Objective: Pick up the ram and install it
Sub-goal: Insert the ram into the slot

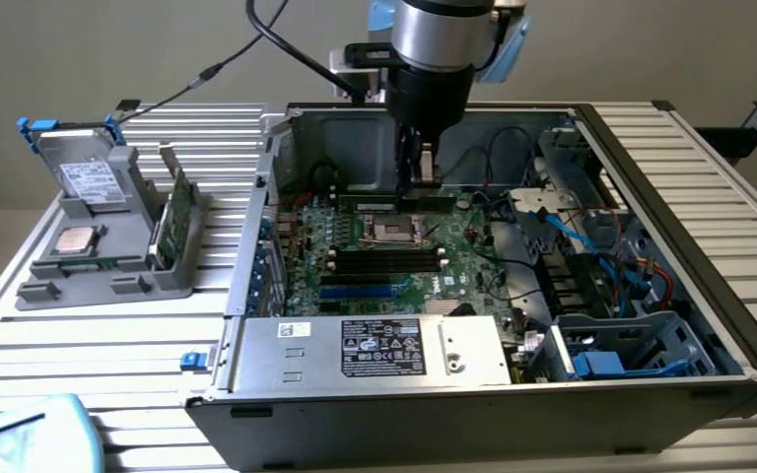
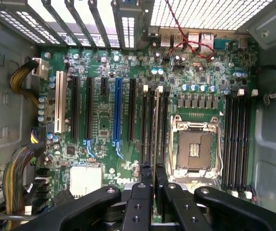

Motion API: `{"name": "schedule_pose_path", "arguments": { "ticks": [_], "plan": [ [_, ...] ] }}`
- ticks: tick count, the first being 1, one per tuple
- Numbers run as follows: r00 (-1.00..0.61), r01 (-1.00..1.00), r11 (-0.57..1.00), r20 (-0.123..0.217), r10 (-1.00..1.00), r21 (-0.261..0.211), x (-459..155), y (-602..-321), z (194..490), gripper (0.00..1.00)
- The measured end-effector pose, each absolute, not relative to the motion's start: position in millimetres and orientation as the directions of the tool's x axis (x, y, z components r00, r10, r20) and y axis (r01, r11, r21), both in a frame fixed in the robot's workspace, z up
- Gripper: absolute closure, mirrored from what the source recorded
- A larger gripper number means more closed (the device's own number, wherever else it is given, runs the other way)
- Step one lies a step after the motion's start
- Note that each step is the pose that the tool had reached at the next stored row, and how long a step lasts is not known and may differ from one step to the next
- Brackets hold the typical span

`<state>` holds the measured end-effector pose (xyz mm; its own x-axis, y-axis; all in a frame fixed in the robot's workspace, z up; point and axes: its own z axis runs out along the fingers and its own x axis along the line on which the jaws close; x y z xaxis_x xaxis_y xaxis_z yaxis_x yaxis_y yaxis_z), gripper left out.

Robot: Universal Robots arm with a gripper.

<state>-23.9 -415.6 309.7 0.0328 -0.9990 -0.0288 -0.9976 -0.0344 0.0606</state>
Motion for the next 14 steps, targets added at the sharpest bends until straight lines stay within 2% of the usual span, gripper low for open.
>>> {"name": "schedule_pose_path", "arguments": {
  "ticks": [14],
  "plan": [
    [0.033, -0.998, -0.035, -0.029, -0.999, 0.061, -27.7, -415.6, 284.2, 0.86]
  ]
}}
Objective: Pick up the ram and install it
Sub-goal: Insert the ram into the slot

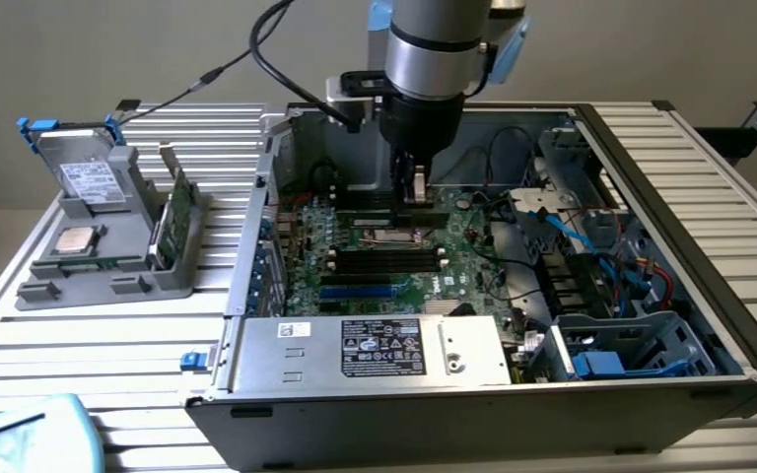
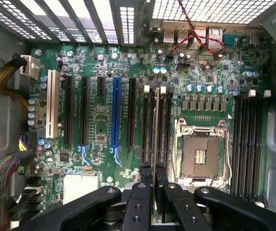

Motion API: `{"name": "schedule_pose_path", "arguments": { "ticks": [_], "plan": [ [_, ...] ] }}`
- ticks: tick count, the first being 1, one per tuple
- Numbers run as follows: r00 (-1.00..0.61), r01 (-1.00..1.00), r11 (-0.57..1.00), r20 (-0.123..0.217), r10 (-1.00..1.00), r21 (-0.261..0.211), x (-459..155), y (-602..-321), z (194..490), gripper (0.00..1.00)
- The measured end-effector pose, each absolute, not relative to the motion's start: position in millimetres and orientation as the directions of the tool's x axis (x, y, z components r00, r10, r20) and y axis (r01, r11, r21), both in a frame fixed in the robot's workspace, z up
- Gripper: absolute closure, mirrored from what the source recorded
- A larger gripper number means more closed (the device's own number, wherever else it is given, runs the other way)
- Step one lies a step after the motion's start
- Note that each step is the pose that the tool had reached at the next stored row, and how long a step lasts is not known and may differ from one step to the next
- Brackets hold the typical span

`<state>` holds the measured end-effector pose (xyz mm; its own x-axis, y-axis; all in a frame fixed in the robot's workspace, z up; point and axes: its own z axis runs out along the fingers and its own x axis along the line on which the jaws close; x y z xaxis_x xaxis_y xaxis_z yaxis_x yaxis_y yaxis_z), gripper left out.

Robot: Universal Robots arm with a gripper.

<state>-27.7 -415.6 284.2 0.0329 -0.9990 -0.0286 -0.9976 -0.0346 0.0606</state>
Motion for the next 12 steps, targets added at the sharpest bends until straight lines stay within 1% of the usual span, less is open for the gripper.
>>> {"name": "schedule_pose_path", "arguments": {
  "ticks": [12],
  "plan": [
    [0.034, -0.998, -0.035, -0.029, -0.999, 0.06, -28.3, -415.6, 262.4, 0.86]
  ]
}}
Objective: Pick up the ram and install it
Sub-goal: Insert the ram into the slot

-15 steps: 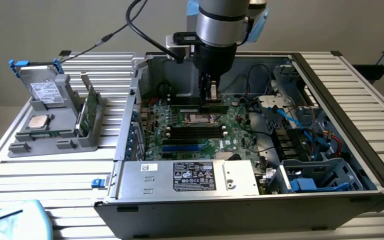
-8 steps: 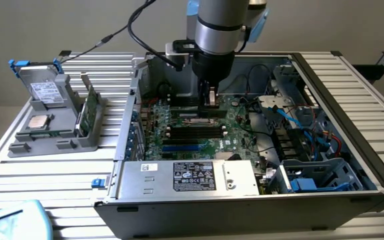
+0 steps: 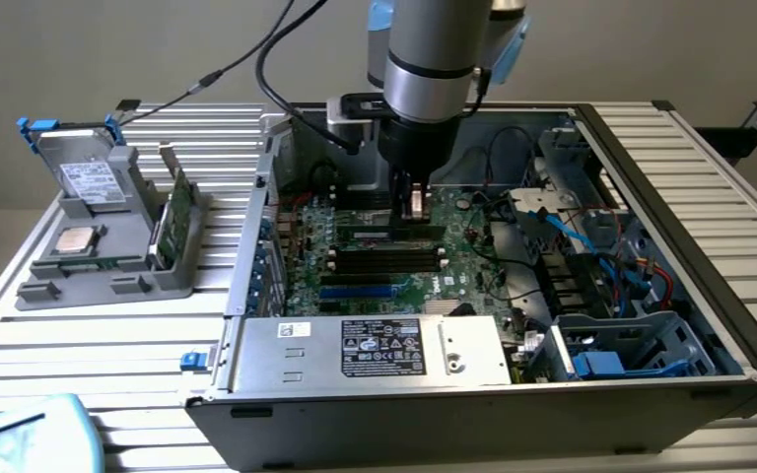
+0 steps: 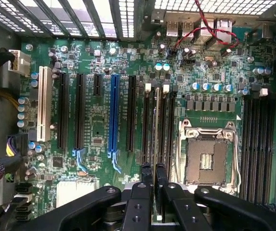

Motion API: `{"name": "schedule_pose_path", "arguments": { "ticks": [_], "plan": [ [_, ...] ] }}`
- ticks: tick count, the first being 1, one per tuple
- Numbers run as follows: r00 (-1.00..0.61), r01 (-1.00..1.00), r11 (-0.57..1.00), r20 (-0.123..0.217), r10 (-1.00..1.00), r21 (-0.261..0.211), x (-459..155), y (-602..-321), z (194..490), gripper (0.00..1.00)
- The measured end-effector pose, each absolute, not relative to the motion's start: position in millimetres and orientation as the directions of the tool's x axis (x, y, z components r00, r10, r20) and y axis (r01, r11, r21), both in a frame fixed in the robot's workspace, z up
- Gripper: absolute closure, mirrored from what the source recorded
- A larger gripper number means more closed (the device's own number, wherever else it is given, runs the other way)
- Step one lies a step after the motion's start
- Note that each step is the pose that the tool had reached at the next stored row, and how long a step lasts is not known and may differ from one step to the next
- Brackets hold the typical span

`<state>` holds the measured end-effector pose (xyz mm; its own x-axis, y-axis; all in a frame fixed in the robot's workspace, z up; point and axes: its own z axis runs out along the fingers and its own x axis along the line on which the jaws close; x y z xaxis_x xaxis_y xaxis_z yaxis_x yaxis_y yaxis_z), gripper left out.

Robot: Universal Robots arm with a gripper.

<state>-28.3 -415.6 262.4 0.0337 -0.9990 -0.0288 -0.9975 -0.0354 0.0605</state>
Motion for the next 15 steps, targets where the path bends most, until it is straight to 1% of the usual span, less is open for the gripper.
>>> {"name": "schedule_pose_path", "arguments": {
  "ticks": [15],
  "plan": [
    [0.034, -0.998, -0.036, -0.028, -0.999, 0.061, -28.5, -415.6, 235.1, 0.86]
  ]
}}
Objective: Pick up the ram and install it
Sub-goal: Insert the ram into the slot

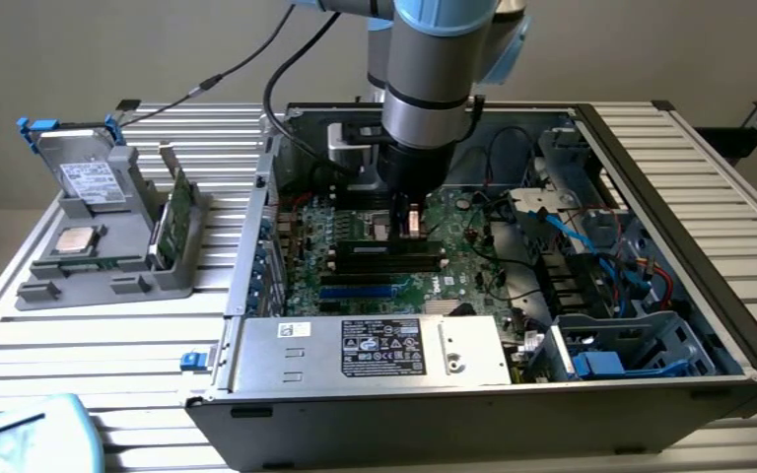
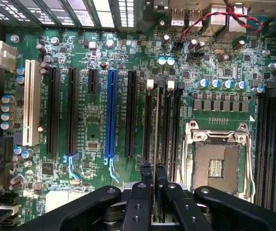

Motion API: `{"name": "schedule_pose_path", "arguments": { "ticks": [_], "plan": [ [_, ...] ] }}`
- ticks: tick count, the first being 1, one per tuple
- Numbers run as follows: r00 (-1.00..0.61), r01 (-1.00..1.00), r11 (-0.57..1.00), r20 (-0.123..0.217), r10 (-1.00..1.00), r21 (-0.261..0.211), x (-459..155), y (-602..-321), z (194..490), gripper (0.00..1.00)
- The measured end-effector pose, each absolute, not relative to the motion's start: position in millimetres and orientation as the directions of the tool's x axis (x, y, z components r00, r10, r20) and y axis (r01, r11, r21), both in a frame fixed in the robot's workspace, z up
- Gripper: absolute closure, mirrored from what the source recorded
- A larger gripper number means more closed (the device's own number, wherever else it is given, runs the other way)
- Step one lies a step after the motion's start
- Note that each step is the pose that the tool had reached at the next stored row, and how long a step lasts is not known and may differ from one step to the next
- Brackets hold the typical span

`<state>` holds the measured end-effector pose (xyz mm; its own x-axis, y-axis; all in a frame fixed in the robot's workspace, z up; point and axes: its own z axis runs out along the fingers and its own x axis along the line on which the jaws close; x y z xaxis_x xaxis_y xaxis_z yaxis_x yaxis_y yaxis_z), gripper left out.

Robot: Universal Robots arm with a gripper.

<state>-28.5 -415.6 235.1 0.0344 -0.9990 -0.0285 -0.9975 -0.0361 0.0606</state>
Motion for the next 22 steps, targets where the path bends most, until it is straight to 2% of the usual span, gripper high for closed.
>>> {"name": "schedule_pose_path", "arguments": {
  "ticks": [12, 22],
  "plan": [
    [0.034, -0.998, -0.036, -0.027, -0.999, 0.06, -29.7, -415.6, 228.9, 0.86],
    [0.034, -0.998, -0.035, -0.011, -0.999, 0.054, -30.4, -415.6, 228.8, 0.86]
  ]
}}
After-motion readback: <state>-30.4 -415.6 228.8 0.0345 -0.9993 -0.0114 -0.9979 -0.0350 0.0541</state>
